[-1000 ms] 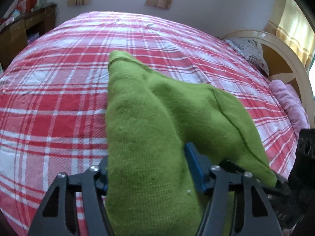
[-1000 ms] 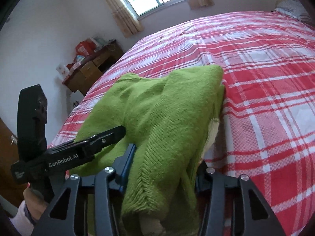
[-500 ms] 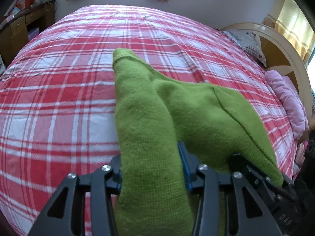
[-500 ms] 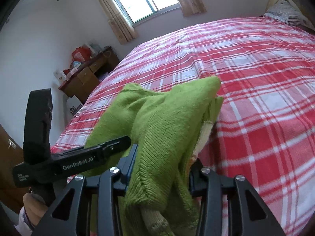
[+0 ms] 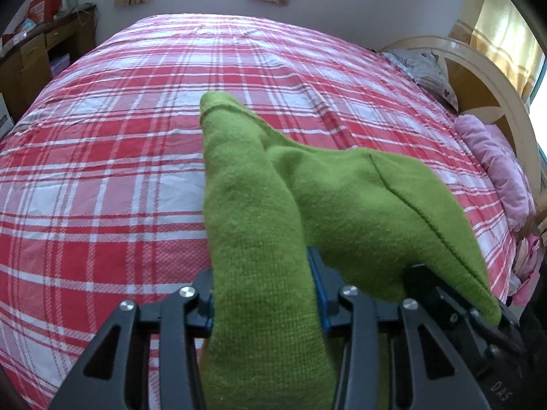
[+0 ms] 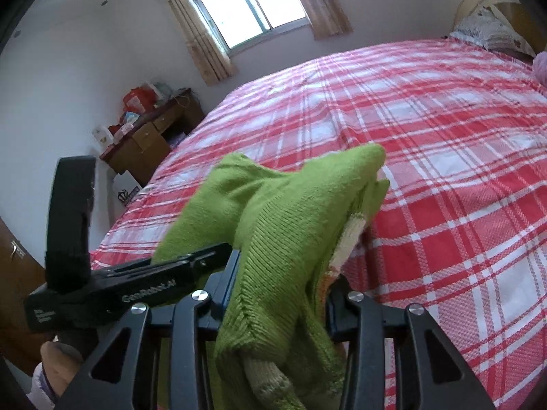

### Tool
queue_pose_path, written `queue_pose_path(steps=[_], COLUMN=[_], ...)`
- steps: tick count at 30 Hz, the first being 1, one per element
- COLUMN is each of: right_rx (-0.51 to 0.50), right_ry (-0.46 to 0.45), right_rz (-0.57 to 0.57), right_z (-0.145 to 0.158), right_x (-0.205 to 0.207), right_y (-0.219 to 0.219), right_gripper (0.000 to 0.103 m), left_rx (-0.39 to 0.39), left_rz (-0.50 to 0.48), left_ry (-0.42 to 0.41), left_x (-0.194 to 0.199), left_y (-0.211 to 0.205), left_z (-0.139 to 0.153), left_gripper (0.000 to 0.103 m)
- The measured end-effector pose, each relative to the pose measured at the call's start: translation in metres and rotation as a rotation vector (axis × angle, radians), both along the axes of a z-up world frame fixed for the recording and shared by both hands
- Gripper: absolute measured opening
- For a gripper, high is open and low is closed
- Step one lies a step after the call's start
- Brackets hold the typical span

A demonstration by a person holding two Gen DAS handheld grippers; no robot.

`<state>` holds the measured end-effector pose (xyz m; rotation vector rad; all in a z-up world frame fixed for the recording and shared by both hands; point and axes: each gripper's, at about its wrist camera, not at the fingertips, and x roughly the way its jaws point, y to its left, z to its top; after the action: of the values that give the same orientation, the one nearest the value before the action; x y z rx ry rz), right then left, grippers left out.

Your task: Fold small clothes

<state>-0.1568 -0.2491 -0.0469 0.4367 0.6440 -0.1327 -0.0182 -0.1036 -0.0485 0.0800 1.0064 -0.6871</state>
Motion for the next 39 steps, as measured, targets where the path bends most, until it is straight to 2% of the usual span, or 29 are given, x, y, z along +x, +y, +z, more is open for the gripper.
queue_pose_path(steps=[8, 17, 39], right_rx=[-0.007, -0.016, 0.009], right_ry=[-0.041, -0.075, -0.085], right_rz=[0.064, 0.166, 0.394], right_z=[0.014, 0.022, 0.017], right_x=[0.017, 0.055, 0.150], right_y=[0.031, 0.075, 0.180], right_gripper=[0.040, 0.040, 0.039], left_rx=[0.013, 0.026, 0.044], left_rz=[0.074, 0.195, 0.437], left_ry=[-0.071, -0.118, -0.128], left_x=[0.005, 0.023, 0.068], left_y=[0.031, 0.076, 0.202], left_z=[0.015, 0.023, 0.023], left_gripper=[0.044, 0.044, 0.044])
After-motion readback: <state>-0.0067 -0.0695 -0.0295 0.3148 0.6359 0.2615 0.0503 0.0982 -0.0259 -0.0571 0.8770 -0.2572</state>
